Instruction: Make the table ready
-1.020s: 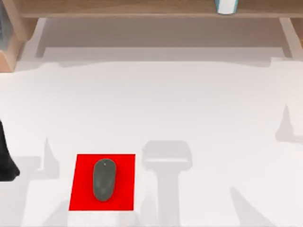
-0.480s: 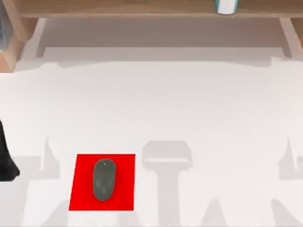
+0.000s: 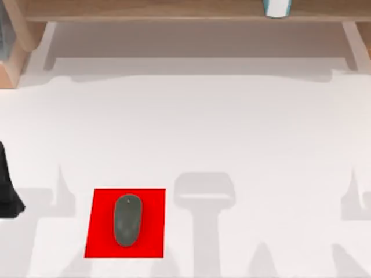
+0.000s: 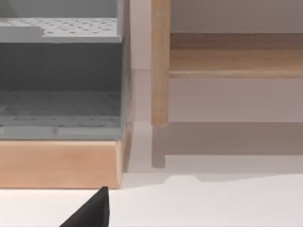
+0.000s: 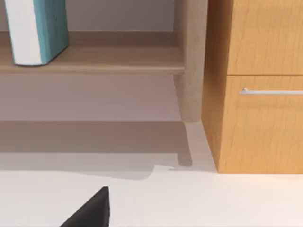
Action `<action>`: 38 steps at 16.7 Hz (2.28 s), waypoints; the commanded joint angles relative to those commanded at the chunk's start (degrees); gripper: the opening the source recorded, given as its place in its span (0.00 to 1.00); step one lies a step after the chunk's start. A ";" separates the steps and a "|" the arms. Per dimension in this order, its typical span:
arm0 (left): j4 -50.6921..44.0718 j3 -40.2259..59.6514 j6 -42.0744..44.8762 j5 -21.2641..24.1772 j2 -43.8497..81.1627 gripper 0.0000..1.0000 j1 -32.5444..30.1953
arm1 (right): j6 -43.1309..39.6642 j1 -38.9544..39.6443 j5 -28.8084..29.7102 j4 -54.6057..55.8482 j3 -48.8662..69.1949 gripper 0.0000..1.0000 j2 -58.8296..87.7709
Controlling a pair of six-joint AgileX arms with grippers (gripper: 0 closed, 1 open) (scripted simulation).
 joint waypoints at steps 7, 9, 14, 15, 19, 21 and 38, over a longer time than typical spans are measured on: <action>3.60 20.38 0.33 -7.39 24.76 1.00 -10.12 | 0.00 0.00 0.00 0.00 0.00 1.00 0.00; 5.27 29.12 0.46 -10.76 35.04 1.00 -13.82 | 0.00 0.00 0.00 0.00 0.00 1.00 0.00; 10.03 54.10 0.64 -20.37 64.36 1.00 -23.65 | 0.00 0.00 0.00 0.00 0.00 1.00 0.00; 11.01 59.40 0.65 -22.38 70.57 1.00 -25.63 | 0.00 0.00 0.00 0.00 0.00 1.00 0.00; 14.82 80.48 0.65 -30.23 95.15 1.00 -33.26 | 0.00 0.00 0.00 0.00 0.00 1.00 0.00; 16.60 90.47 0.65 -33.90 106.68 1.00 -36.76 | 0.00 0.00 0.00 0.00 0.00 1.00 0.00; 22.53 124.87 0.65 -46.25 145.77 1.00 -47.90 | 0.00 0.00 0.00 0.00 0.00 1.00 0.00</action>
